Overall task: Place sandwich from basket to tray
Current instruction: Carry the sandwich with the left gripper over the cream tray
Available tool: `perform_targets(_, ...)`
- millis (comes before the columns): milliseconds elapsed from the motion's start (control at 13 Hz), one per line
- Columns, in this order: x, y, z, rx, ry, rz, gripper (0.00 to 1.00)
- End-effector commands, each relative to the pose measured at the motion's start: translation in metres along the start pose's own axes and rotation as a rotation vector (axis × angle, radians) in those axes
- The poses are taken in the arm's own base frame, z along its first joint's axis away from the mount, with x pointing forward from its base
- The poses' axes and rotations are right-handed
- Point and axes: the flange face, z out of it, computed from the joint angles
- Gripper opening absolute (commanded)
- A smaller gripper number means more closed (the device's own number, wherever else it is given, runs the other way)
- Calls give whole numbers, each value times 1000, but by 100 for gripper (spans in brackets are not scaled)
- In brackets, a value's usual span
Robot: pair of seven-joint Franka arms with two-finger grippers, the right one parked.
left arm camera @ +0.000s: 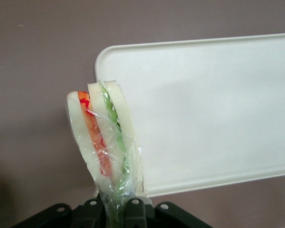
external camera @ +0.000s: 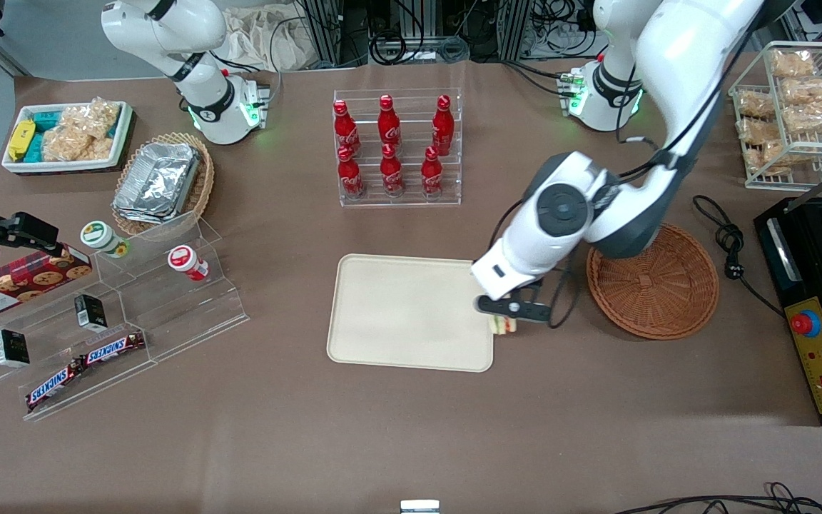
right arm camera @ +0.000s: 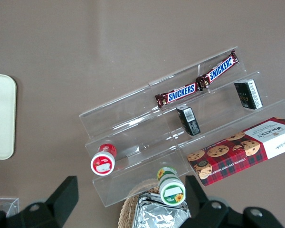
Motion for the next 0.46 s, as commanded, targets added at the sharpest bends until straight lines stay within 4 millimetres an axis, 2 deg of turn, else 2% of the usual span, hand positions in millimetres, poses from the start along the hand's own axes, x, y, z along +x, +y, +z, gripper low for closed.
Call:
perform_targets(0,6,17,32,8,18,33,0)
perform_targets(77,3,25,46,2,3,44,0)
perform_targets(231,2,25,72,-7,-32,39,1)
perform_targets(308,3,26,81,-13,-41,37,6)
perform_targets(385,3,28,92,-16,-51,38,16)
